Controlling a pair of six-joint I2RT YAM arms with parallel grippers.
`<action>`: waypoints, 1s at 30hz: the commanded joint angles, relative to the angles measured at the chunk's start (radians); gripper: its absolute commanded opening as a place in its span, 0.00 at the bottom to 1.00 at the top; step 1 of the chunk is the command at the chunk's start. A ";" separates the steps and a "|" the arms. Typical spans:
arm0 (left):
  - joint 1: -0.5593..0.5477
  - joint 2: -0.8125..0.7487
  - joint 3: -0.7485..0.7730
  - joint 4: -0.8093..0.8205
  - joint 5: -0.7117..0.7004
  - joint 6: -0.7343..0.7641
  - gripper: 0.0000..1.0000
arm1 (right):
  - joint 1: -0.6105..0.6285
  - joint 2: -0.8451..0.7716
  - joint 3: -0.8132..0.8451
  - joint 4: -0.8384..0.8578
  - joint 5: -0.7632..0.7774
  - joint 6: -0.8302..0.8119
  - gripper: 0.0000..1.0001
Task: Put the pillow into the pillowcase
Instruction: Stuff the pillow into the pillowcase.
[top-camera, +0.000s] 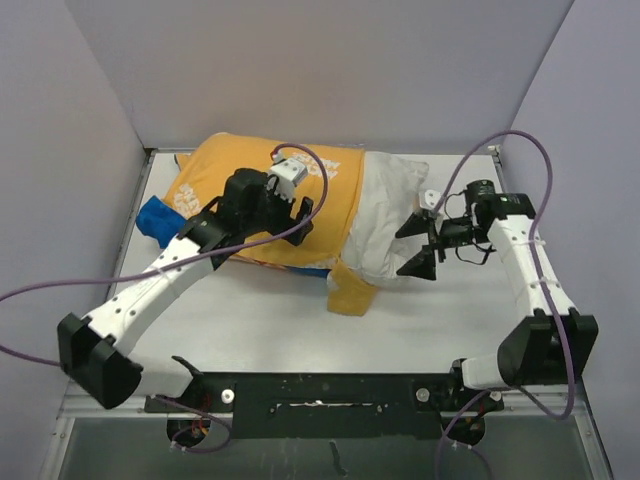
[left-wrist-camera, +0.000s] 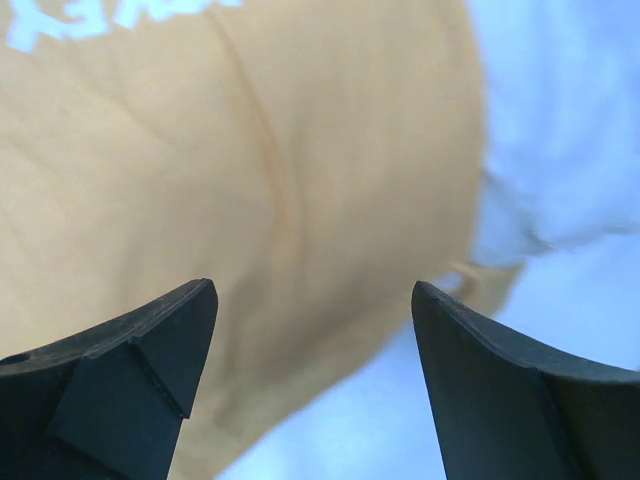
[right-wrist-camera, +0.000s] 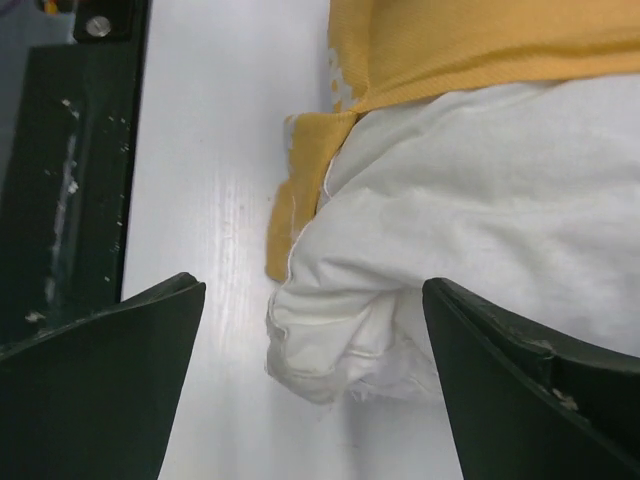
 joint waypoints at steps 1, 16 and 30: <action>-0.017 -0.254 -0.157 0.199 0.323 -0.230 0.76 | -0.092 -0.174 -0.023 -0.025 -0.011 -0.219 0.97; -0.537 0.278 0.326 -0.071 0.102 0.918 0.98 | -0.505 -0.081 -0.214 0.684 0.026 0.937 0.98; -0.440 0.791 0.804 -0.463 0.022 1.044 0.80 | -0.431 0.020 -0.277 0.717 0.064 0.959 0.98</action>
